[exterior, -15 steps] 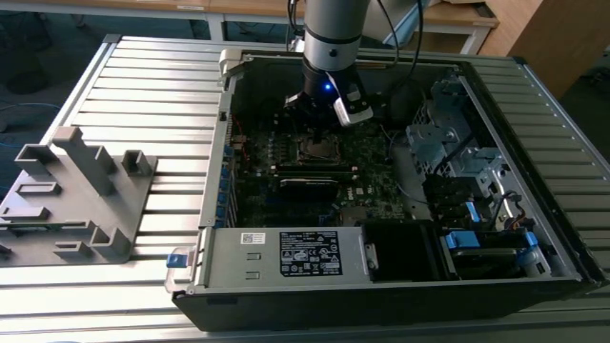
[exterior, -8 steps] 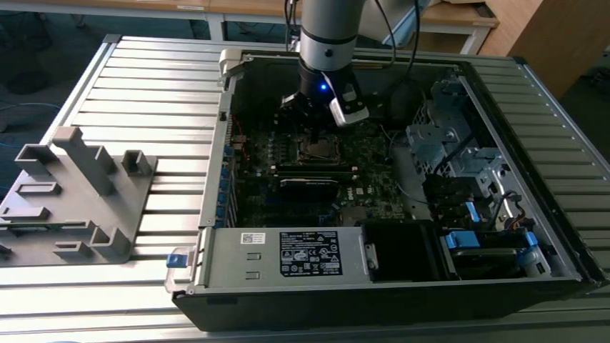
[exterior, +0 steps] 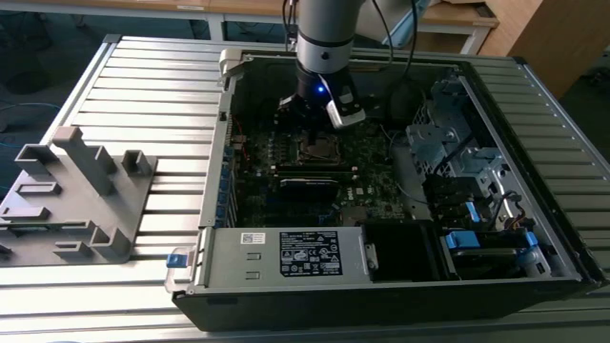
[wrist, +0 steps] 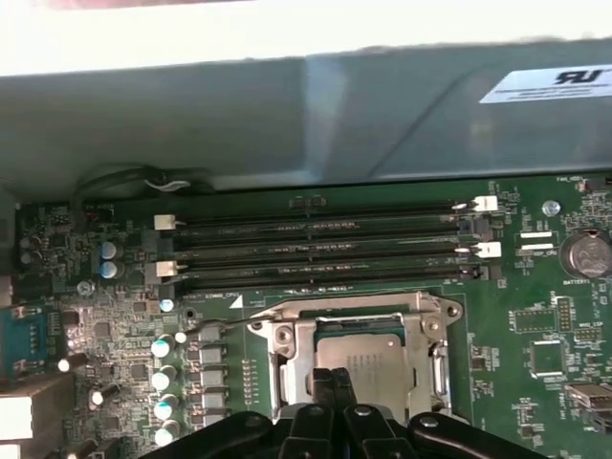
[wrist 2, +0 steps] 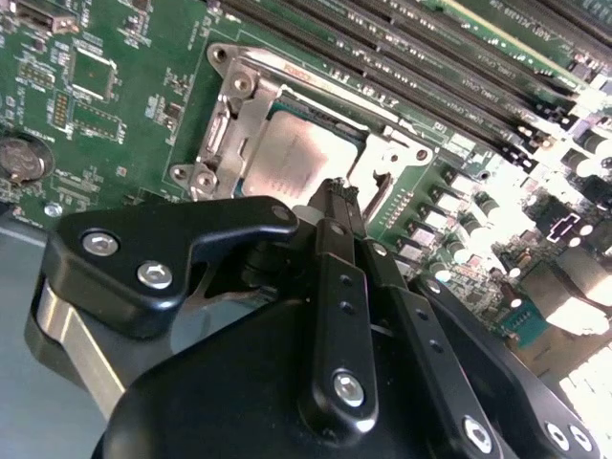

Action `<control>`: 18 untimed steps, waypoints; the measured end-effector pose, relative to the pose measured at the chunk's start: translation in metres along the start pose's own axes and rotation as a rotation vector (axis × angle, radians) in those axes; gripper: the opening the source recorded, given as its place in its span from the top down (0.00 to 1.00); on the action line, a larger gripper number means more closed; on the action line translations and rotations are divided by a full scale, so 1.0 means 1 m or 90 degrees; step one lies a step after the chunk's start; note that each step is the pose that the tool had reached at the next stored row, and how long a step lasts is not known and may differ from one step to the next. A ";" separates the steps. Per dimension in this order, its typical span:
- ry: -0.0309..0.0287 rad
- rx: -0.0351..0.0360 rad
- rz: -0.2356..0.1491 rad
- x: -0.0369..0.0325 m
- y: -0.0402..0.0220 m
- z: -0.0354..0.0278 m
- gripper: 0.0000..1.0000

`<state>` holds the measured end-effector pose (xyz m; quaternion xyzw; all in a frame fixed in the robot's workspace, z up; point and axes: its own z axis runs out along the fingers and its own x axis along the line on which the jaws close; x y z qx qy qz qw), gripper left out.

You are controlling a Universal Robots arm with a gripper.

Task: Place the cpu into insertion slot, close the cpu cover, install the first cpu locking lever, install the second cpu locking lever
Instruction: 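Close the cpu cover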

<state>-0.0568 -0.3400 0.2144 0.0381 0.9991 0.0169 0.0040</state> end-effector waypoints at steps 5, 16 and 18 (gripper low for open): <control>0.0000 -0.0001 0.000 0.0033 -0.0003 0.0003 0.89; -0.0005 -0.0002 0.000 0.0077 -0.0010 0.0038 0.89; -0.0008 -0.0002 0.000 0.0100 -0.0014 0.0040 0.89</control>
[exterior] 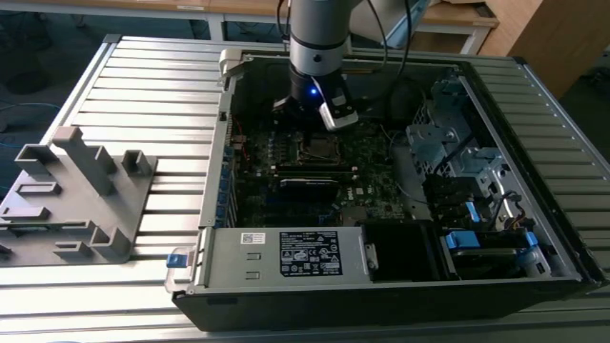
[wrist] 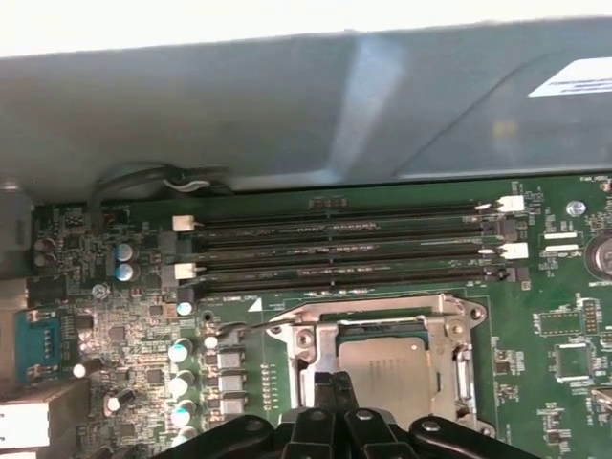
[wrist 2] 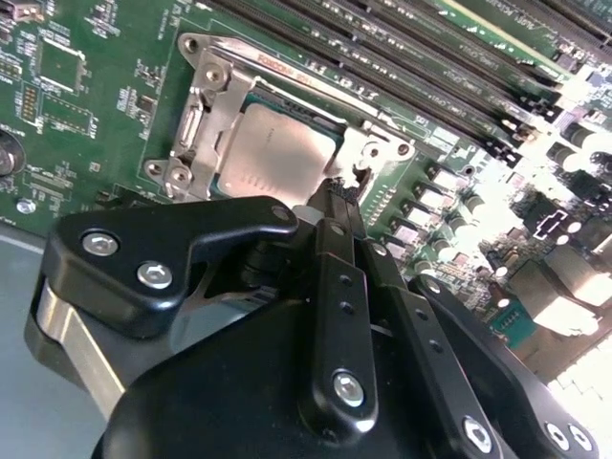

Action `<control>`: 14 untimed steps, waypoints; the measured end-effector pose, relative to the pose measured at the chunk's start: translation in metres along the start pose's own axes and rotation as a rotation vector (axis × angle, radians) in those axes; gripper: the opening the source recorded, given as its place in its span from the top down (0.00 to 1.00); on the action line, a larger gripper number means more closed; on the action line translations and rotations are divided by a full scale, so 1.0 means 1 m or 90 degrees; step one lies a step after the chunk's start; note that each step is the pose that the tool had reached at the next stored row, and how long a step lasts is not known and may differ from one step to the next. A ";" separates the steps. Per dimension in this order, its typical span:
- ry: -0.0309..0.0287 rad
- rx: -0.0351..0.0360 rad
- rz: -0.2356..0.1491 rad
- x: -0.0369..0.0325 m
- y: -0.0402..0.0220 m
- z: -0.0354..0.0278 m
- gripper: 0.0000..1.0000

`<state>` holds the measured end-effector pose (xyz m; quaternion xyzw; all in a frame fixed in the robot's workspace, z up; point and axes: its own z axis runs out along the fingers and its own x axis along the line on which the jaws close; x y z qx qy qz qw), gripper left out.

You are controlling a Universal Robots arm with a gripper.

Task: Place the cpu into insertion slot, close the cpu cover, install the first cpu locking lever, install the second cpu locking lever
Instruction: 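Close the cpu cover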

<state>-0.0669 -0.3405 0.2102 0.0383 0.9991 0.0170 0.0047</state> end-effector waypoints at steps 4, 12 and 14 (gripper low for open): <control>0.0000 0.0001 0.000 0.0004 -0.0006 0.0034 0.89; -0.0002 -0.0014 0.000 0.0025 -0.0051 0.0043 0.89; -0.0003 -0.0027 -0.002 0.0032 -0.0052 0.0054 0.89</control>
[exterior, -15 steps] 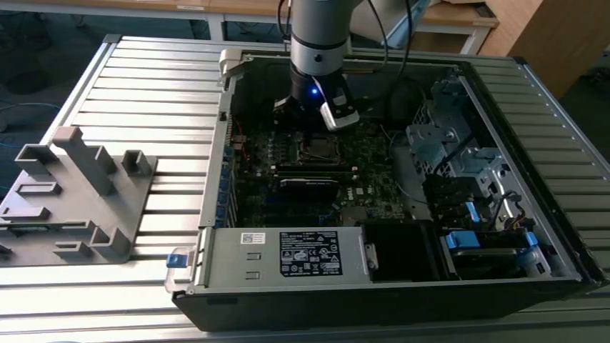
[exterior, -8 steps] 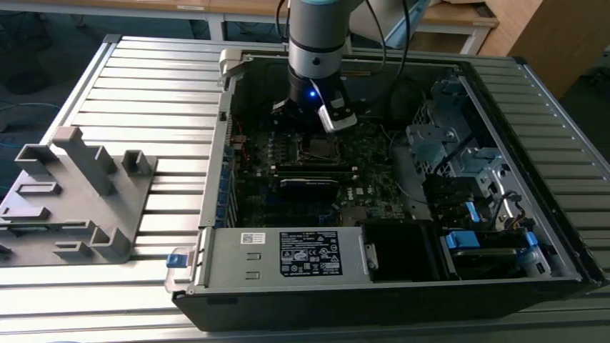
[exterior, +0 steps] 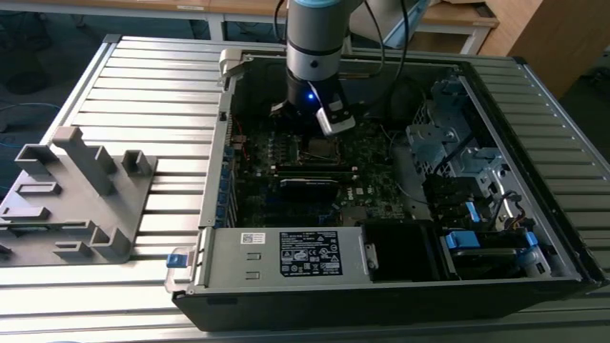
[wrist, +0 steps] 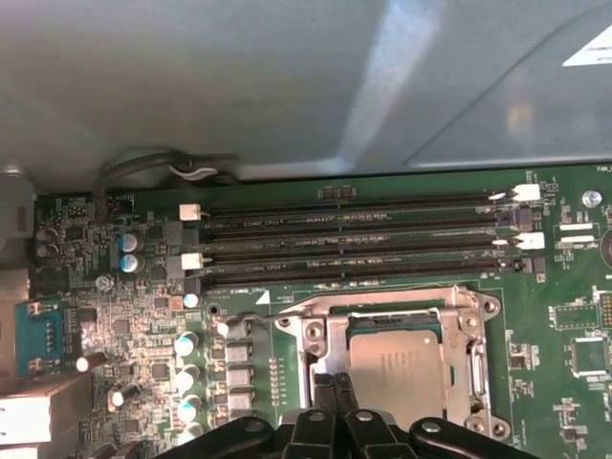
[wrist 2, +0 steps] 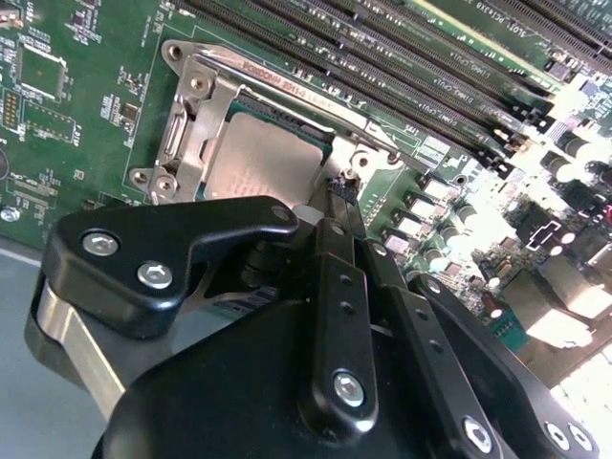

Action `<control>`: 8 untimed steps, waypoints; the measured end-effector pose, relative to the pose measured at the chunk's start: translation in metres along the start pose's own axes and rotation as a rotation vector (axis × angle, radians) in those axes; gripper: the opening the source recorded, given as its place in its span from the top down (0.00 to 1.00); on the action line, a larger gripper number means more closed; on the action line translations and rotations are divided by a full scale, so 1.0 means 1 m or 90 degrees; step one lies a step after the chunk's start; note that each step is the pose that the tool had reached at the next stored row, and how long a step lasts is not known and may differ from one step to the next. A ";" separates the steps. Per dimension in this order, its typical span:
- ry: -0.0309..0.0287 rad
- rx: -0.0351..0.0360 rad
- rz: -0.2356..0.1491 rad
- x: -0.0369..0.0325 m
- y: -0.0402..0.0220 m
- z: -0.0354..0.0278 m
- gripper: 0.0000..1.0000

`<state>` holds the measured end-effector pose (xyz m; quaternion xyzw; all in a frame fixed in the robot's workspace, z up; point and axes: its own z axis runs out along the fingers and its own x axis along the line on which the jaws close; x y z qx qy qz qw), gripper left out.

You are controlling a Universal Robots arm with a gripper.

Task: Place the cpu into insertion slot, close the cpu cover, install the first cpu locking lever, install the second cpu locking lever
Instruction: 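Close the cpu cover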

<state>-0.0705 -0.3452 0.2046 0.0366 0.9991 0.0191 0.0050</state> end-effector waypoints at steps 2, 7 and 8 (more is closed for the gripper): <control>0.0001 0.0001 -0.001 0.0002 -0.0001 0.0004 0.89; 0.0000 -0.0012 -0.005 0.0009 -0.0002 0.0011 0.89; 0.0001 -0.0011 -0.007 0.0009 -0.0002 0.0012 0.89</control>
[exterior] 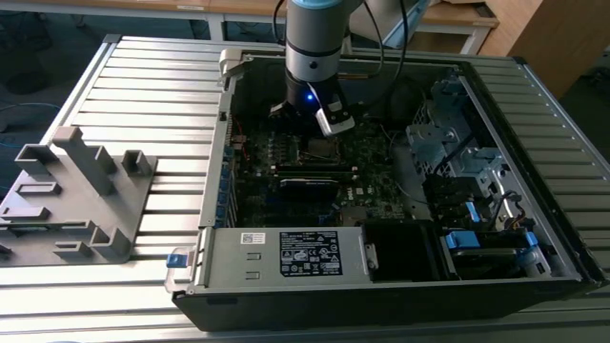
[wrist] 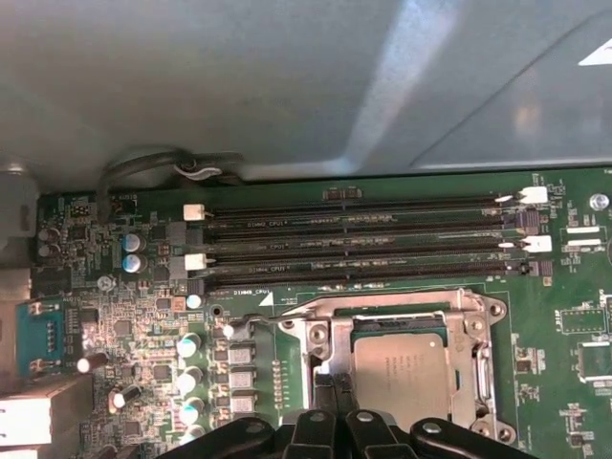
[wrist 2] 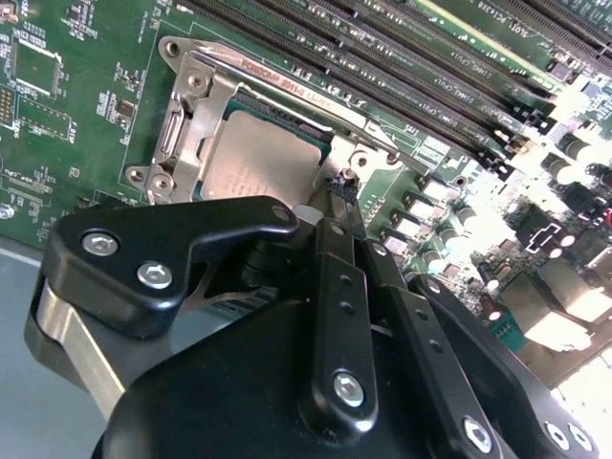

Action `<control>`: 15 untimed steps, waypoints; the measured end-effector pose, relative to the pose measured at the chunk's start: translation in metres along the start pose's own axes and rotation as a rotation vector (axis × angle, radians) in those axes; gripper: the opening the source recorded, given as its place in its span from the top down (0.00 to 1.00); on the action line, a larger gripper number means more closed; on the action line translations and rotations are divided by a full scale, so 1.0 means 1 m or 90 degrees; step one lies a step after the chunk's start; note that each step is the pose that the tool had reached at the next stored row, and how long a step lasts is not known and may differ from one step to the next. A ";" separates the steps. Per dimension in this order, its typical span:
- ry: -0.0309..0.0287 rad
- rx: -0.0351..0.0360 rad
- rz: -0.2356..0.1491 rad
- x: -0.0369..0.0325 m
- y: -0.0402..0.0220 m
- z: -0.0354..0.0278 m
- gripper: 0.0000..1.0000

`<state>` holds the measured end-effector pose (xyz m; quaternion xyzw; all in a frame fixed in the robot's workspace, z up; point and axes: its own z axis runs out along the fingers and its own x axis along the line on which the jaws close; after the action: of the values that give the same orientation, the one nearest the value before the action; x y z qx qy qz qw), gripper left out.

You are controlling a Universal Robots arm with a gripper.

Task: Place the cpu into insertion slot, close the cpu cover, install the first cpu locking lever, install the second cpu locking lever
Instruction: 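Close the cpu cover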

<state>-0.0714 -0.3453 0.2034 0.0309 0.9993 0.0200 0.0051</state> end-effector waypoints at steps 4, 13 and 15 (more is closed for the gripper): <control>0.0001 -0.0001 -0.002 0.0000 0.0000 0.0001 0.89; 0.0001 -0.0001 -0.003 0.0007 -0.0001 0.0003 0.89; 0.0001 -0.0001 -0.002 0.0010 -0.0001 0.0006 0.89</control>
<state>-0.0724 -0.3454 0.2028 0.0290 0.9994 0.0201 0.0051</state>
